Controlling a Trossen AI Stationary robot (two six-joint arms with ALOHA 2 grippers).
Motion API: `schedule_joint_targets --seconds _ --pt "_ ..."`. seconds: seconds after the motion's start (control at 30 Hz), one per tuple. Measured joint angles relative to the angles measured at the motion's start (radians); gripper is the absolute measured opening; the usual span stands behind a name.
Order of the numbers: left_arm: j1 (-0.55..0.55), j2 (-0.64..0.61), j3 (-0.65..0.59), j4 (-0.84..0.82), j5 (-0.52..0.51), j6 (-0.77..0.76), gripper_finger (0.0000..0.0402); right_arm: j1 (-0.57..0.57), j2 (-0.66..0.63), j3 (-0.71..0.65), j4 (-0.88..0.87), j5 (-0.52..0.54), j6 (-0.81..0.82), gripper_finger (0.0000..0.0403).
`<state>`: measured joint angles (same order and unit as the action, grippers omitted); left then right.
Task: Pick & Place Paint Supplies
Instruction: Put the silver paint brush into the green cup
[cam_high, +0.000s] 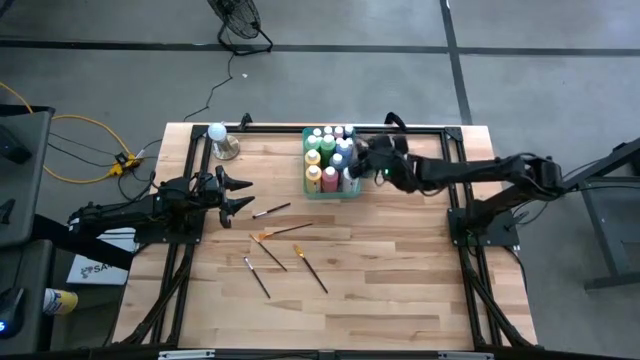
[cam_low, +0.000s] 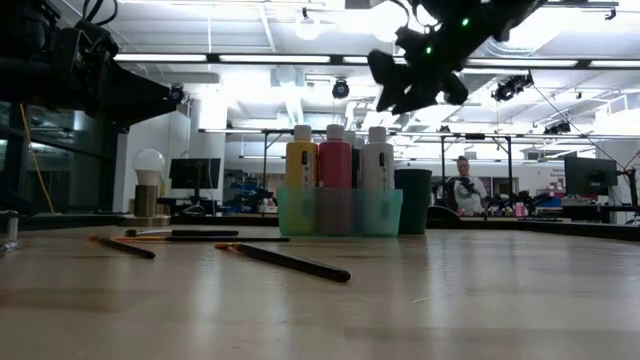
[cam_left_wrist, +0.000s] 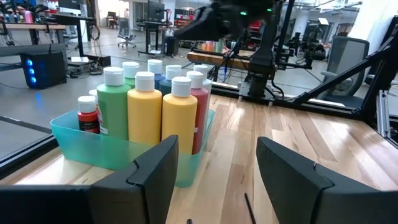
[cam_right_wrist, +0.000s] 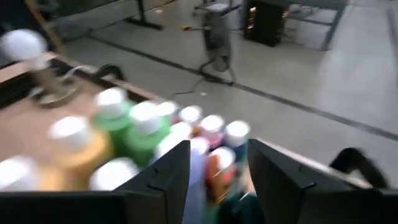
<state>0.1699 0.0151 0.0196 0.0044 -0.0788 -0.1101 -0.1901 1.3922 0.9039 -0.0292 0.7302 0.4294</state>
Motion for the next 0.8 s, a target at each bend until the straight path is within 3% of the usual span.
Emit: schedule_joint_targets --seconds 0.17,0.37,0.67,0.8 --pt "0.000 0.000 0.000 0.000 0.000 0.000 0.0211 0.124 -0.006 0.000 -0.060 -0.038 0.101 0.0153" --pt "0.000 0.000 0.000 0.000 0.000 0.000 0.0211 0.237 -0.006 0.000 -0.089 -0.154 0.166 0.0147" --pt "0.000 0.000 0.000 0.000 0.000 0.000 0.0211 0.313 -0.012 -0.029 -0.081 -0.248 0.171 0.0144" --pt "0.000 0.000 0.000 0.000 0.000 0.000 0.0211 0.342 -0.045 -0.114 0.030 -0.260 0.168 0.0147"
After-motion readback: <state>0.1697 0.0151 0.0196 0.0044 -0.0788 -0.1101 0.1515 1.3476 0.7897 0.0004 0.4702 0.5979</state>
